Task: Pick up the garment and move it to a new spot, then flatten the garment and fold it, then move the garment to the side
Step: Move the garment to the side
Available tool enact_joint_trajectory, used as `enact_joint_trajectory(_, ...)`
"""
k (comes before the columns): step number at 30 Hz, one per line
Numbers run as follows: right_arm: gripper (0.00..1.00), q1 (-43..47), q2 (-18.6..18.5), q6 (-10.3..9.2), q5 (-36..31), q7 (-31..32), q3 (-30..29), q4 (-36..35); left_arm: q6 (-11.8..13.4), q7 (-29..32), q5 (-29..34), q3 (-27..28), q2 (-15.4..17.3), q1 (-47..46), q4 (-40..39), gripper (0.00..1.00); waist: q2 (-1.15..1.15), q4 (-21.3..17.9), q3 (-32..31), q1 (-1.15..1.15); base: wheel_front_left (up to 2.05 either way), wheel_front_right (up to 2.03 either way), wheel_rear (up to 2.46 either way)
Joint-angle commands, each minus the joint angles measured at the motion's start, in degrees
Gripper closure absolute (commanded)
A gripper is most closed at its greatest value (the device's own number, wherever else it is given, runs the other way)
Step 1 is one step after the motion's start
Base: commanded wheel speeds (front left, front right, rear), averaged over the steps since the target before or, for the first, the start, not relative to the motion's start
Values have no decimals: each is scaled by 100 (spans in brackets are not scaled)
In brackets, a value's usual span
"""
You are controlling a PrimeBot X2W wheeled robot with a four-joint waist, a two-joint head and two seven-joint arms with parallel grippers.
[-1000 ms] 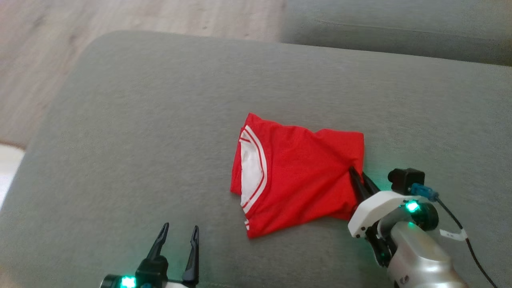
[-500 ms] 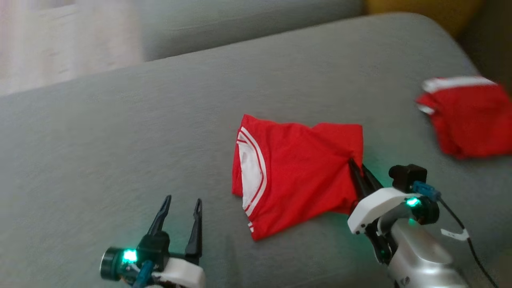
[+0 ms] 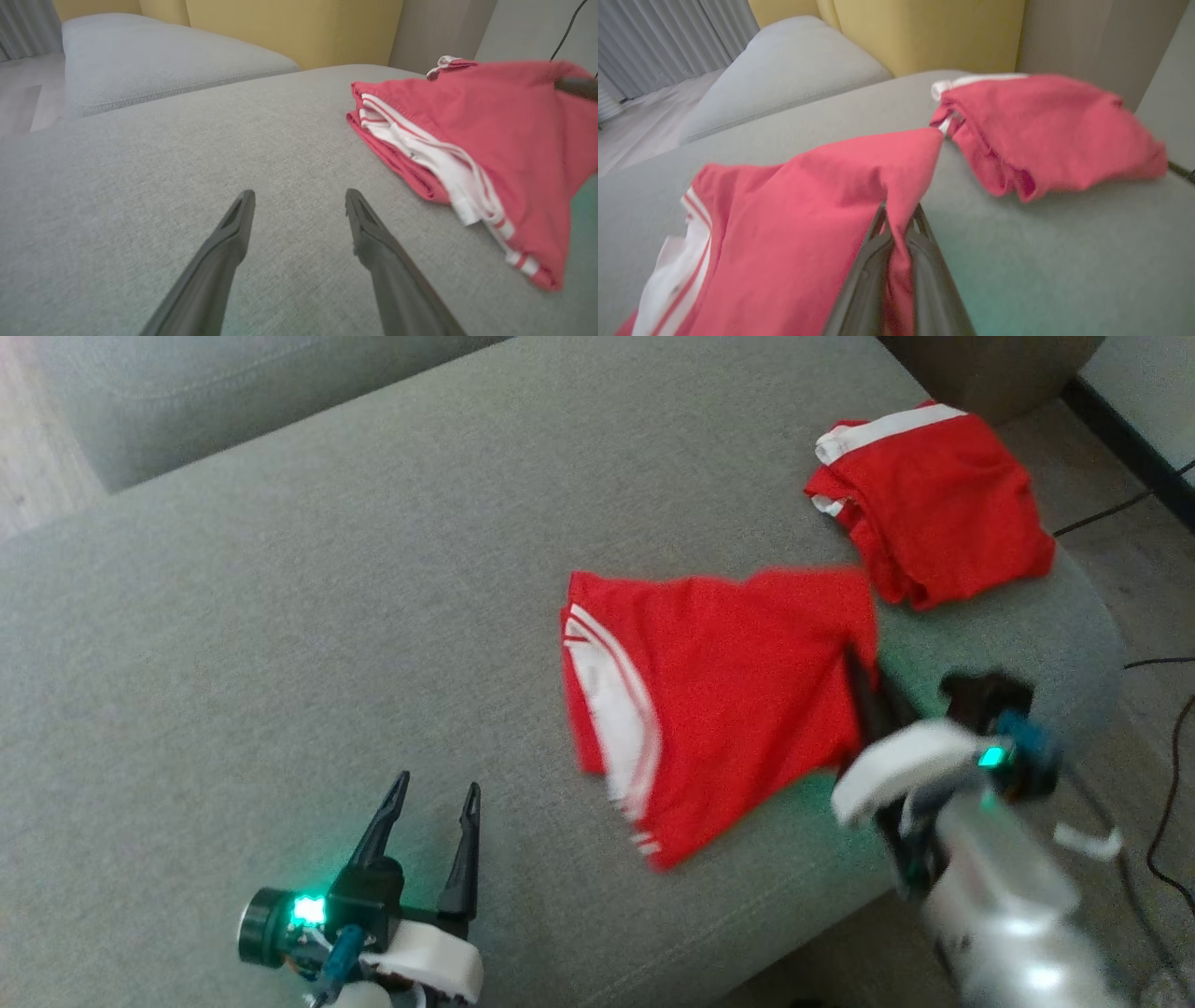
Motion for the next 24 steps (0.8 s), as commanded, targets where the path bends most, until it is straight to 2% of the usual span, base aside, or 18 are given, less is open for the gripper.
enact_joint_trajectory(1, 100, -477, -7, -4, -146, -38, -14, -234, -14, -29, 60, 211, 26, -184, -137, 0, 0, 49, 76, -1, 0, 0, 0)
enact_joint_trajectory(5, 100, -1094, -109, -4, -951, -38, -732, -104, -69, -29, 130, 271, 56, -214, -118, 0, 0, 238, 202, -1, 0, 0, 0)
enact_joint_trajectory(16, 100, -2119, -1110, -4, -2979, 14, -2998, 508, -157, -29, 237, 342, 79, -271, -104, 0, 0, 799, 433, -1, 0, 0, 0)
enact_joint_trajectory(17, 89, -2162, -1155, -4, -3166, 14, -3178, 492, -155, -29, 244, 352, 81, -277, -108, 0, 0, 826, 436, -1, 0, 0, 0)
enact_joint_trajectory(18, 14, -2194, -1182, -4, -3370, 17, -3331, 471, -150, -29, 251, 361, 83, -278, -108, 0, 0, 849, 439, -1, 0, 0, 0)
enact_joint_trajectory(19, 0, -2232, -1177, -4, -3536, 16, -3506, 431, -145, -29, 255, 372, 84, -276, -106, 0, 0, 864, 444, -1, 0, 0, 0)
enact_joint_trajectory(24, 0, -2333, -832, -4, -4127, -25, -4129, 118, -124, -29, 272, 408, 85, -277, -89, 0, 0, 940, 416, -1, 0, 0, 0)
